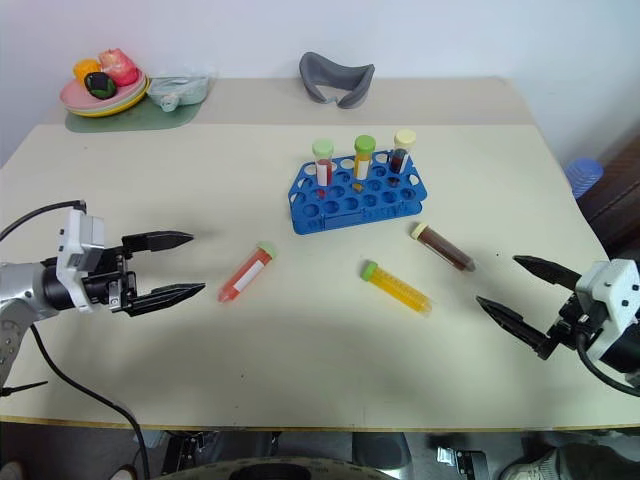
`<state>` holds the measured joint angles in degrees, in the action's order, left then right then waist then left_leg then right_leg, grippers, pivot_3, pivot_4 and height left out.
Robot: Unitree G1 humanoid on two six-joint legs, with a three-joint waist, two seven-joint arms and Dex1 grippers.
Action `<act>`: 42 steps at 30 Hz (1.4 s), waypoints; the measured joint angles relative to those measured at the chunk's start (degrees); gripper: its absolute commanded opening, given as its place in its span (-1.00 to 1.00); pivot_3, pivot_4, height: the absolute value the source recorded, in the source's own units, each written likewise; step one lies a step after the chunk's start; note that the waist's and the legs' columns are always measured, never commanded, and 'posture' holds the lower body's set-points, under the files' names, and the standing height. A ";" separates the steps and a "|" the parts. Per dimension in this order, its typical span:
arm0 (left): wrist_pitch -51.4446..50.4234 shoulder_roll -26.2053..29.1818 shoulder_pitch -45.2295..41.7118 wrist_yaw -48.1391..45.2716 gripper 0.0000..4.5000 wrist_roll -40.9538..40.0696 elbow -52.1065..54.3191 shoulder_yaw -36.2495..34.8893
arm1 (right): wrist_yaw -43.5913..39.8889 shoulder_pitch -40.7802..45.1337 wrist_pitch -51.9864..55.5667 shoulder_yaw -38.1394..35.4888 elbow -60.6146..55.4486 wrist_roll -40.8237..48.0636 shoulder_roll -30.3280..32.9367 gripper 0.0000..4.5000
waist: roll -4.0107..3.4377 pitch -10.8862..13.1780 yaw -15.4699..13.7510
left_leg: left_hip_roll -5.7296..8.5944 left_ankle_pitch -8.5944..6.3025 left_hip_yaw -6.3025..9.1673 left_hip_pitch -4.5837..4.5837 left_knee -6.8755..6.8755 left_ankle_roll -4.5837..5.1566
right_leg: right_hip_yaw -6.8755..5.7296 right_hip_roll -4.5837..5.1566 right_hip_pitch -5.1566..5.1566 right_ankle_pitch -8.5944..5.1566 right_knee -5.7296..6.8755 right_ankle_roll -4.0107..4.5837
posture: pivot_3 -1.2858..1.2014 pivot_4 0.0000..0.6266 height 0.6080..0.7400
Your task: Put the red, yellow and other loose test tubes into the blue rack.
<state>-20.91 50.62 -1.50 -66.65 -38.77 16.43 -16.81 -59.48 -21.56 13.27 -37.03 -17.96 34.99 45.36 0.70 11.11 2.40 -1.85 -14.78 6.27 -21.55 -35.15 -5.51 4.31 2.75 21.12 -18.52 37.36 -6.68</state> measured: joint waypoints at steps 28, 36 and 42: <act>-0.06 -0.33 1.67 -0.69 0.98 -0.22 0.07 -0.47 | 1.35 0.23 0.89 1.69 -2.35 -0.37 -0.82 1.00 | 0.00 0.00 -0.02 | 0.00 0.00 0.00 0.01 -0.01 0.00 | 0.00 0.00 -0.01 0.01 0.01 -0.01 | 0.03 -0.52 1.00; 0.08 -1.42 1.62 0.19 0.98 -0.04 0.41 -0.46 | 1.91 0.24 0.92 2.16 -2.67 -0.59 -1.38 1.00 | 0.00 0.00 -0.01 | 0.00 0.00 0.00 0.01 -0.01 0.00 | 0.00 0.00 -0.01 0.01 0.01 -0.02 | 0.03 -0.52 1.00; 0.41 -5.06 -0.51 4.10 0.98 1.10 1.01 0.34 | 2.80 0.14 1.14 2.28 -2.67 -2.39 -1.17 1.00 | -0.01 -0.01 -0.05 | 0.00 0.00 0.00 0.01 -0.04 0.00 | -0.01 0.00 -0.03 0.02 0.02 -0.03 | 0.03 -0.52 1.00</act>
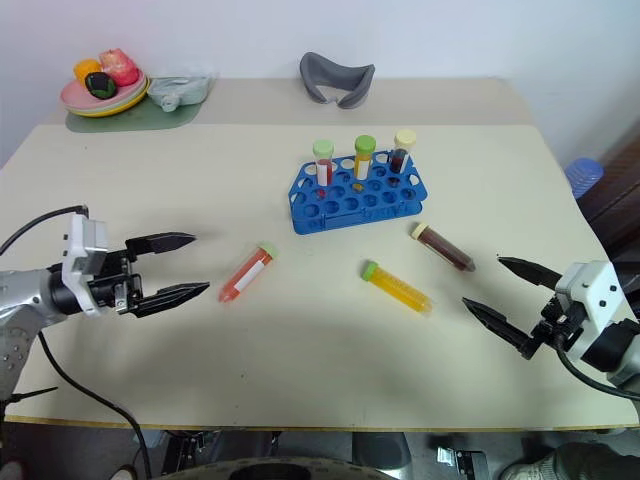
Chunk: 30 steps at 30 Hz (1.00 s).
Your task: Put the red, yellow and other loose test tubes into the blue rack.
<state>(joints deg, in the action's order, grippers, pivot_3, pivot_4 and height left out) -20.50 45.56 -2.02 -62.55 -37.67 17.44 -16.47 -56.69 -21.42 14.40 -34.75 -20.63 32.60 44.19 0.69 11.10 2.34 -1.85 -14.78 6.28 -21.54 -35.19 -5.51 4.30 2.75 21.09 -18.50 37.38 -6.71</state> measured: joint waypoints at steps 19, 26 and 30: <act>-7.30 -1.19 -16.33 -6.51 0.98 -2.85 -1.14 11.25 | -1.36 32.86 24.54 23.92 17.27 -6.74 19.11 1.00 | -0.04 0.02 0.18 | 0.00 -0.01 -0.02 -0.15 -0.05 0.03 | 0.01 -0.01 0.21 0.01 0.09 -0.01 | 0.03 -0.52 1.00; -4.93 -2.35 -15.70 -7.38 0.98 -0.64 -1.81 12.82 | -1.86 50.67 38.24 37.26 19.38 -9.70 19.22 1.00 | -0.13 0.08 0.22 | 0.00 0.00 0.00 -0.26 -0.10 0.02 | 0.01 -0.01 0.36 0.02 0.18 -0.01 | 0.03 -0.52 1.00; -4.80 -3.04 -15.65 -7.25 0.98 0.09 -2.08 13.39 | -2.19 59.24 42.85 46.44 22.04 -13.95 17.43 1.00 | -0.13 0.08 0.18 | 0.00 0.00 0.02 -0.54 -0.18 0.02 | -0.02 0.00 0.58 0.03 0.19 -0.02 | 0.03 -0.52 1.00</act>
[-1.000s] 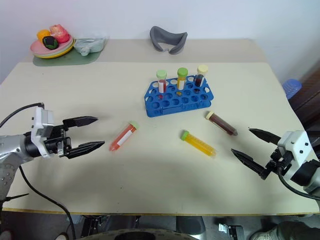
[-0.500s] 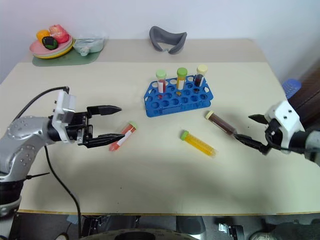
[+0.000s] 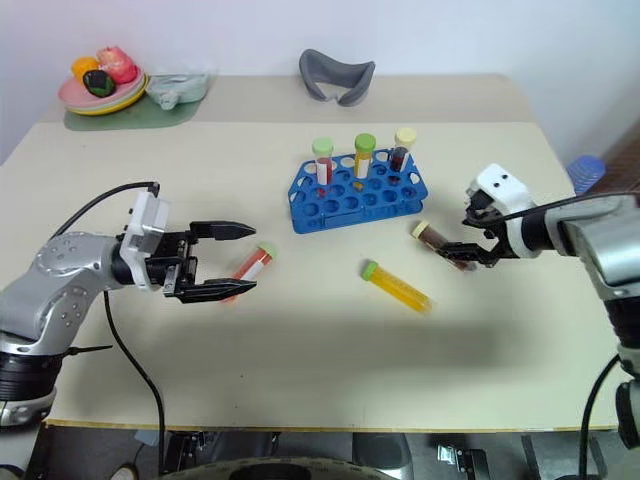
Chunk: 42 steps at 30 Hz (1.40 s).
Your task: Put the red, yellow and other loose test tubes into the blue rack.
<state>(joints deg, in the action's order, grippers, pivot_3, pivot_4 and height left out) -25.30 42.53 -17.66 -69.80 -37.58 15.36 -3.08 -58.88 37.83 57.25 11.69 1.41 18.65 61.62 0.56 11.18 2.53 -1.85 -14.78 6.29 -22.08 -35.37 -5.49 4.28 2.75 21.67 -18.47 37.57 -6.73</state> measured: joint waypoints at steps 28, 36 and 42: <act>-1.86 -0.51 1.15 3.05 0.98 0.37 2.84 0.03 | -10.73 20.76 -2.71 17.71 28.14 -21.72 -12.62 1.00 | -0.01 0.01 0.61 | 0.02 0.00 0.04 -1.06 -0.80 0.01 | -0.03 -0.01 1.07 0.03 0.79 0.00 | 0.03 -0.52 1.00; -1.99 -0.83 1.18 4.05 1.00 -0.11 3.39 0.04 | -10.38 21.16 -4.79 16.80 30.40 -23.51 -13.91 -0.28 | -0.01 0.00 1.46 | 0.02 0.01 0.07 -1.02 -0.81 0.01 | -0.04 -0.03 1.07 0.03 0.90 0.00 | 0.03 -0.52 1.00; -2.39 -0.83 1.29 4.21 1.00 -0.22 3.52 0.04 | -10.73 20.99 -3.69 16.18 29.85 -24.03 -14.37 -0.65 | -0.01 0.00 1.48 | 0.02 0.01 0.08 -1.01 -0.83 0.01 | -0.03 -0.03 1.07 0.03 0.94 0.00 | 0.03 -0.52 1.00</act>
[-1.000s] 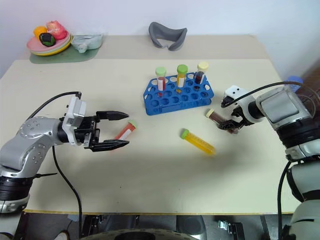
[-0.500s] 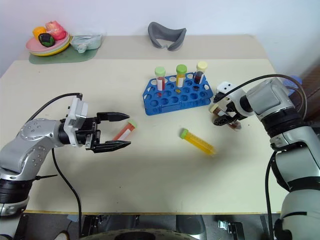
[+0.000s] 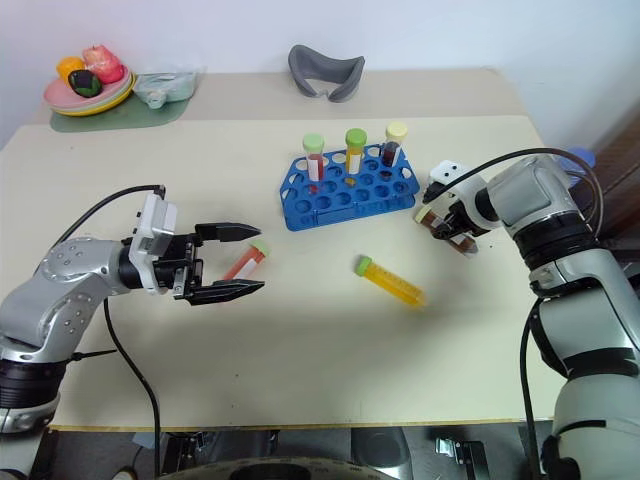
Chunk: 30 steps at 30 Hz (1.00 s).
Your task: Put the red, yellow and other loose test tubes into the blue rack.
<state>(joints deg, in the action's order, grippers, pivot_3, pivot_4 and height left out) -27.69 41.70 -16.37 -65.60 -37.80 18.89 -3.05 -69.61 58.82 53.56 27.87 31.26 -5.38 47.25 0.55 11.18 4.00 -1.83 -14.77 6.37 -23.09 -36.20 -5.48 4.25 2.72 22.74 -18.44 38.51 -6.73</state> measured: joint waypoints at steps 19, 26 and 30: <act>-0.74 -0.04 1.47 2.30 1.00 -1.11 0.15 -0.90 | 18.85 -10.91 -6.53 -48.66 -26.79 29.00 -25.14 -0.65 | -0.07 0.04 -0.42 | 0.02 0.01 0.07 -0.01 0.00 -0.01 | -0.04 0.00 -0.01 0.00 0.11 0.00 | 0.03 -0.52 1.00; -0.64 -0.37 2.57 3.95 1.00 -1.45 0.21 -2.41 | 26.68 -15.17 -31.04 -53.17 -17.57 29.29 -32.57 -0.65 | -0.11 0.06 0.28 | 0.01 0.05 0.02 0.11 0.03 -0.07 | 0.04 -0.03 0.08 -0.01 0.40 0.01 | 0.03 -0.52 1.00; -0.64 -0.72 3.82 4.82 1.00 -1.66 0.75 -2.81 | 27.25 -17.54 -41.16 -52.37 -13.84 29.32 -36.00 -0.65 | -0.11 0.07 0.26 | 0.00 0.08 0.00 0.24 0.05 -0.12 | 0.07 -0.04 0.03 -0.02 0.50 0.02 | 0.03 -0.52 1.00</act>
<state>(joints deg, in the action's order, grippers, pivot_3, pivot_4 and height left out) -28.33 40.98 -12.55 -60.78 -39.47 19.63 -5.86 -42.36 41.28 12.41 -24.50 17.42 23.94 11.24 0.44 11.25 4.26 -1.83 -14.69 6.37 -22.85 -36.15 -5.60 4.31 2.68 22.77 -18.46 39.01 -6.71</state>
